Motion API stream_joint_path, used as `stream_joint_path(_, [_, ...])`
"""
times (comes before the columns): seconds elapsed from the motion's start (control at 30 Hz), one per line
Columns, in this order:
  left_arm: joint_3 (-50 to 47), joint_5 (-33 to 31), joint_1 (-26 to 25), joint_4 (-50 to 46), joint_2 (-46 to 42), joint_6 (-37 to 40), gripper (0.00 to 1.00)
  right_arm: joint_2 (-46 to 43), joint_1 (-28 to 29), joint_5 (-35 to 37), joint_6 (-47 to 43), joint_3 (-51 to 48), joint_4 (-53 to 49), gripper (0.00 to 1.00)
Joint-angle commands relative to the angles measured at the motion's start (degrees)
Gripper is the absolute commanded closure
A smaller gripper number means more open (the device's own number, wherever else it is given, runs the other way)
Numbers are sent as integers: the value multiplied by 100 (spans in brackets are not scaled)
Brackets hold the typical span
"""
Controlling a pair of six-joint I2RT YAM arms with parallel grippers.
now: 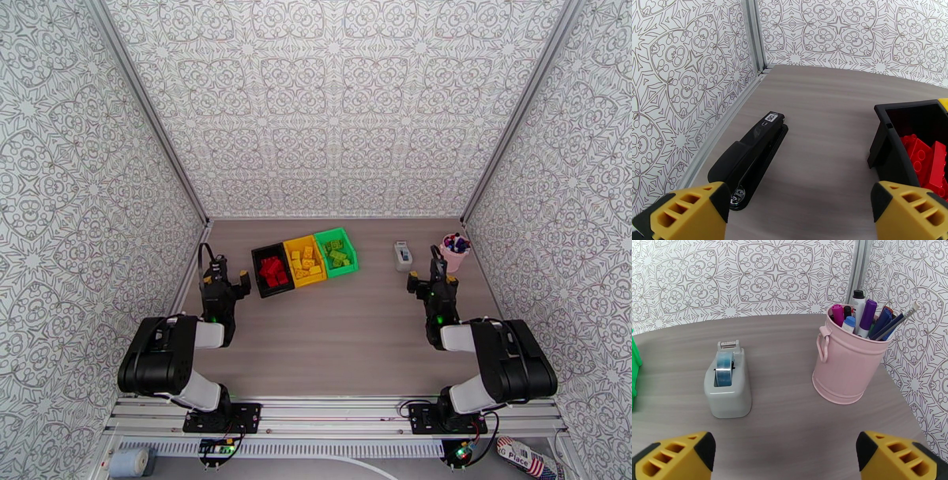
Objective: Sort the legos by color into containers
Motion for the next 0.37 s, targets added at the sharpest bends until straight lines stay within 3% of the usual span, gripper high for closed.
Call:
stream_joint_path(0.0, [46,-100,-37,-82,-69,-55,1,-1,-43,-82,36,50,58,1])
stream_joint_path(0.33, [54,-107,-31,-104,-62,-56,1,-12,-77,-236,18,75,13,1])
